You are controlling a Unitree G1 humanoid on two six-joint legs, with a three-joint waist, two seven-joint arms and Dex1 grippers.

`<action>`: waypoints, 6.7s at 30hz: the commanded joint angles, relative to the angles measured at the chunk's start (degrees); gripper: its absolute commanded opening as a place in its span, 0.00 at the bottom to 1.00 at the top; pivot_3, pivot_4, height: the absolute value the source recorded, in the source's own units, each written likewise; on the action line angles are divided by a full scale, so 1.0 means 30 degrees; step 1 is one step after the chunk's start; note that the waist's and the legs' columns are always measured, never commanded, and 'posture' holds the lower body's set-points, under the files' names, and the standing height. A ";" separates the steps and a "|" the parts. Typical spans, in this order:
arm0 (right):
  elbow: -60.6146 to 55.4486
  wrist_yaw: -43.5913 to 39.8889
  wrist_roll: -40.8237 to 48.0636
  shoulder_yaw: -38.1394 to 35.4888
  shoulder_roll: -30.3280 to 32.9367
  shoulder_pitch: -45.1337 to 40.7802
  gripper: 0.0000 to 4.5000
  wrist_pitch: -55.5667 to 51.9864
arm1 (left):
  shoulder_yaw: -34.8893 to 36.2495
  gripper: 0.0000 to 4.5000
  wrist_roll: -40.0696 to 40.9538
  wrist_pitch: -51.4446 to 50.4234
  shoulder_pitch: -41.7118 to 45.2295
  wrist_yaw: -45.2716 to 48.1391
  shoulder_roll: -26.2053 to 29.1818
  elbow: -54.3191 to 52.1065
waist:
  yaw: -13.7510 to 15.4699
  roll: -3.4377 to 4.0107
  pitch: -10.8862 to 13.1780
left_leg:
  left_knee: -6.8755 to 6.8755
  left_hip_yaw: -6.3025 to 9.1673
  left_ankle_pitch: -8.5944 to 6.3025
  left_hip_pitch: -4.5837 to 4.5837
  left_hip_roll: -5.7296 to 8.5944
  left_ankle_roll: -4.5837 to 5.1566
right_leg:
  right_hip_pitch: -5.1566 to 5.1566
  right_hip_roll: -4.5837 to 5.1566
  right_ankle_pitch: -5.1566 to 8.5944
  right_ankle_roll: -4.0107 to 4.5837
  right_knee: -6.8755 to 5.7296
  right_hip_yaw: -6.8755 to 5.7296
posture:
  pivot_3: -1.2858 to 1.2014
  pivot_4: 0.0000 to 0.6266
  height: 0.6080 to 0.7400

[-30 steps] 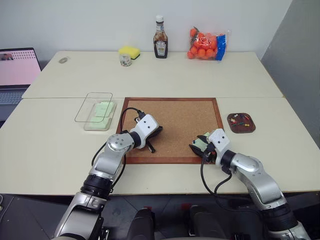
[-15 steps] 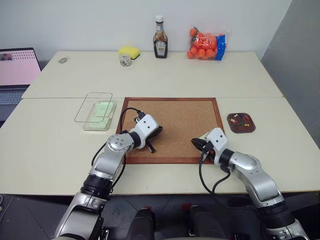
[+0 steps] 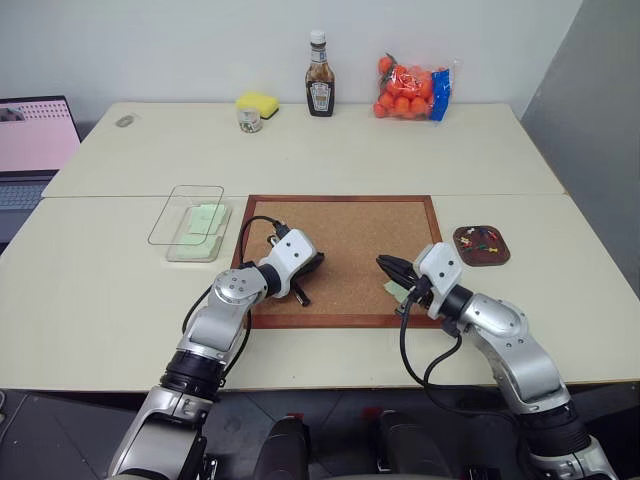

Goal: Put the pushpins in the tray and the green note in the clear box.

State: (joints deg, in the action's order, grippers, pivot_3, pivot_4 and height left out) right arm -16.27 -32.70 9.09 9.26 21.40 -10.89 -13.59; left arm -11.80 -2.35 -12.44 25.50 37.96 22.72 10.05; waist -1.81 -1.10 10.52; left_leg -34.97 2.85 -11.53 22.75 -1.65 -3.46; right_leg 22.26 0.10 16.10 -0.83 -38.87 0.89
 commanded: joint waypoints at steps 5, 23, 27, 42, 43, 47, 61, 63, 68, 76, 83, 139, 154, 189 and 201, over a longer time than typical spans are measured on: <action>-0.1463 0.0444 0.1072 -0.2157 0.0315 -0.0691 0.00 -0.0849 | -0.0276 0.00 -0.0089 -0.0910 -0.0678 0.0245 -0.0023 0.0435 | 0.0008 0.0000 0.0000 | 0.0000 0.0002 0.0000 0.0001 0.0000 0.0000 | 0.0000 0.0000 0.0001 0.0001 0.0000 -0.0001 | 0.52 0.24 1.00; -0.1246 0.1132 0.1496 -0.5404 0.1718 0.0920 0.00 -0.1236 | 0.2612 0.38 0.1762 -0.0822 0.0665 0.0198 0.1045 -0.1501 | 0.0043 -0.0060 0.0039 | 0.0001 -0.0001 0.0000 0.0053 0.0002 -0.0001 | 0.0035 0.0000 -0.0001 0.0000 0.0016 -0.0003 | 0.52 0.24 1.00; 0.0480 0.1728 0.1085 -0.6296 0.2010 0.0812 0.00 -0.1370 | 0.2046 0.55 0.2024 -0.1574 0.0014 0.1339 0.1694 -0.2608 | 0.0047 -0.0062 0.0041 | 0.0002 -0.0013 -0.0001 0.0066 0.0010 -0.0003 | 0.0034 0.0017 -0.0002 -0.0002 0.0045 0.0002 | 0.52 0.24 1.00; 0.8016 0.5087 0.0126 -0.7520 0.2257 -0.3432 0.00 -0.2668 | 0.0707 0.75 0.2304 -0.0559 0.0551 0.3134 0.1463 -0.3200 | 0.0010 -0.0061 0.0049 | -0.0001 -0.0037 0.0000 0.0044 0.0007 -0.0001 | 0.0043 0.0006 -0.0007 -0.0006 0.0005 0.0013 | 0.52 0.24 1.00; 0.8544 0.5166 0.0086 -0.7529 0.2253 -0.3708 0.00 -0.2519 | 0.0651 0.75 0.2278 -0.0515 0.0580 0.3189 0.1446 -0.3225 | -0.0003 -0.0062 0.0049 | -0.0001 -0.0033 0.0000 0.0046 0.0006 0.0000 | 0.0041 0.0006 -0.0006 -0.0004 0.0006 0.0018 | 0.52 0.24 1.00; 0.9431 0.5229 0.0245 -0.7635 0.2201 -0.4267 0.11 -0.2407 | 0.0463 0.76 0.2184 -0.0419 0.0544 0.3282 0.1471 -0.3469 | 0.0013 -0.0060 0.0050 | 0.0004 -0.0031 -0.0001 0.0053 0.0001 0.0001 | 0.0045 0.0000 -0.0003 0.0002 0.0007 0.0026 | 0.52 0.24 1.00; 0.7167 0.4748 0.1406 -0.8210 0.2161 -0.3394 0.78 -0.2820 | 0.0059 0.76 0.1961 -0.0554 0.0401 0.3309 0.1430 -0.4167 | 0.0008 -0.0058 0.0051 | 0.0000 -0.0041 -0.0001 0.0052 0.0003 0.0001 | 0.0047 0.0000 -0.0004 0.0001 0.0000 0.0029 | 0.52 0.24 1.00; 0.5524 0.4049 0.2247 -0.8356 0.2126 -0.2711 0.88 -0.3455 | 0.0058 0.76 0.1967 -0.0598 0.0361 0.3304 0.1420 -0.4260 | 0.0022 -0.0056 0.0052 | 0.0000 -0.0038 -0.0001 0.0052 0.0001 0.0001 | 0.0048 0.0000 -0.0004 0.0001 0.0001 0.0028 | 0.52 0.24 1.00; -0.2131 0.1877 0.6924 -0.7965 0.2164 0.1417 0.92 -0.7467 | -0.0155 0.76 0.2017 -0.0699 0.0201 0.3576 0.1497 -0.4440 | 0.0043 -0.0045 0.0057 | 0.0006 -0.0007 -0.0003 0.0056 -0.0013 0.0002 | 0.0037 -0.0007 0.0009 0.0016 0.0004 0.0018 | 0.52 0.24 1.00; -0.5891 0.1486 0.7609 -0.5640 0.2761 0.4463 0.92 -0.9598 | -0.0225 0.76 0.2178 -0.0741 0.0389 0.4217 0.1761 -0.4356 | -0.0015 -0.0048 0.0058 | -0.0004 -0.0007 -0.0002 0.0041 -0.0009 0.0002 | 0.0039 -0.0004 -0.0002 -0.0003 0.0005 0.0017 | 0.52 0.24 1.00; -0.5989 0.2152 0.7295 -0.4476 0.2315 0.4997 0.92 -1.0561 | -0.0317 0.76 0.2114 -0.0687 0.0387 0.4346 0.1733 -0.4380 | 0.0034 -0.0053 0.0061 | 0.0002 0.0004 -0.0003 0.0065 -0.0005 0.0001 | 0.0043 -0.0004 0.0006 0.0007 0.0029 0.0005 | 0.52 0.24 1.00; -0.3244 0.0988 0.0678 0.0567 0.4513 0.2112 0.92 -0.5605 | -0.0176 0.76 0.2086 -0.0476 0.0347 0.4043 0.1813 -0.3959 | 0.0035 -0.0075 0.0071 | 0.0001 0.0006 -0.0003 0.0063 -0.0006 0.0002 | 0.0043 -0.0006 0.0002 -0.0001 0.0037 -0.0005 | 0.52 0.24 1.00; -0.1290 0.0221 -0.0470 0.0631 0.4276 0.0782 0.34 -0.4454 | -0.0210 0.76 0.2067 -0.0401 0.0355 0.3940 0.1722 -0.3964 | 0.0041 -0.0079 0.0072 | -0.0001 0.0004 -0.0002 0.0059 -0.0004 0.0002 | 0.0039 -0.0005 -0.0001 -0.0004 0.0030 0.0001 | 0.52 0.24 1.00; -0.3165 -0.0442 0.0529 -0.0571 0.3482 -0.0369 0.00 -0.4816 | -0.0056 0.99 0.3190 0.3922 0.1090 0.6019 0.0729 -0.0490 | 0.0047 -0.0078 0.0072 | -0.0006 0.0003 -0.0002 0.0051 -0.0002 0.0001 | 0.0040 -0.0007 -0.0002 -0.0001 0.0006 -0.0002 | 0.52 0.24 1.00; -0.3893 -0.0694 0.1142 -0.0683 0.3326 -0.0931 0.00 -0.5758 | -0.1325 0.99 0.1321 0.9896 0.4876 0.6092 -0.2042 0.6587 | 0.0075 -0.0082 0.0074 | -0.0014 -0.0012 -0.0002 0.0062 0.0016 0.0003 | 0.0040 -0.0005 -0.0004 -0.0004 0.0012 -0.0023 | 0.52 0.24 1.00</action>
State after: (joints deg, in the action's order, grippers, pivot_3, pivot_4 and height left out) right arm -24.66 -34.39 11.02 8.55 31.55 -12.51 -30.34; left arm -15.26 2.38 14.20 37.90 55.73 17.67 27.14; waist -1.59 -1.34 10.74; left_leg -35.01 2.82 -11.53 22.93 -1.60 -3.45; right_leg 22.38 0.09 16.09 -0.84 -38.84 0.82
